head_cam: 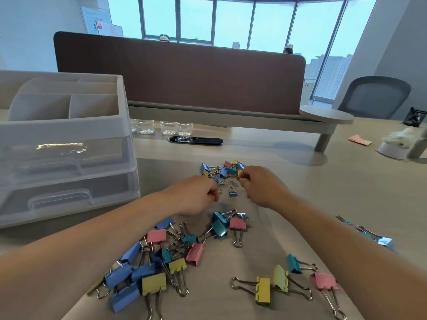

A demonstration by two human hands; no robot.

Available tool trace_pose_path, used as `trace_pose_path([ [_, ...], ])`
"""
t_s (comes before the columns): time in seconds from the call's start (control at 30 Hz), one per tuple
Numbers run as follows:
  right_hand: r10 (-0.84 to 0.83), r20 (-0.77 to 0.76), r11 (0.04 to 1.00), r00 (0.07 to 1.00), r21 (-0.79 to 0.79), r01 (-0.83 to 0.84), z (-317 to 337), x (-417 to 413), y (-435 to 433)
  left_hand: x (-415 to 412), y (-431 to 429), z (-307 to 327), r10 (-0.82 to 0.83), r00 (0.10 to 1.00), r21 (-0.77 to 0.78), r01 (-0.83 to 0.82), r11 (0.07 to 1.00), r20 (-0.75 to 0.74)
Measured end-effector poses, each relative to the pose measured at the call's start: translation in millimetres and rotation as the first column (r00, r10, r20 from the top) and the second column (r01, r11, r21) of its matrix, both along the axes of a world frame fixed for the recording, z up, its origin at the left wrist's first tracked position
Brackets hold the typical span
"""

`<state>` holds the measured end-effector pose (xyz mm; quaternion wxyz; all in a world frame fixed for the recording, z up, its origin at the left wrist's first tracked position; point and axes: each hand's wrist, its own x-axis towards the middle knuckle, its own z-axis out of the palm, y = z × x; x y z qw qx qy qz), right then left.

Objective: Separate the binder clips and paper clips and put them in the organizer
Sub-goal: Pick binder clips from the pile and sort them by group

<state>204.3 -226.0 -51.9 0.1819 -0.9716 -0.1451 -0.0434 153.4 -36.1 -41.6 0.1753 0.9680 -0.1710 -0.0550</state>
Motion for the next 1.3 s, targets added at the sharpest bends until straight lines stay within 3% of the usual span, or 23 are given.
trace_pose_path([
  [0.33, 0.065, -0.007, 0.972, 0.998, -0.227, -0.065, -2.5, -7.7, 28.1, 1.1, -3.9, 0.5, -0.002, 1.0, 0.03, 0.001, 1.0, 0.023],
  [0.73, 0.097, -0.187, 0.954, 0.977, -0.263, -0.145, 14.3, -34.7, 3.4, -17.6, -4.3, 2.3, 0.02, 1.0, 0.024, -0.02, 1.0, 0.017],
  [1.3, 0.167, -0.312, 0.986, 0.935, 0.027, -0.167, 21.8, -75.6, -31.7, -42.5, -30.8, 4.1, -0.032, 0.999, 0.055, 0.034, 0.998, -0.044],
])
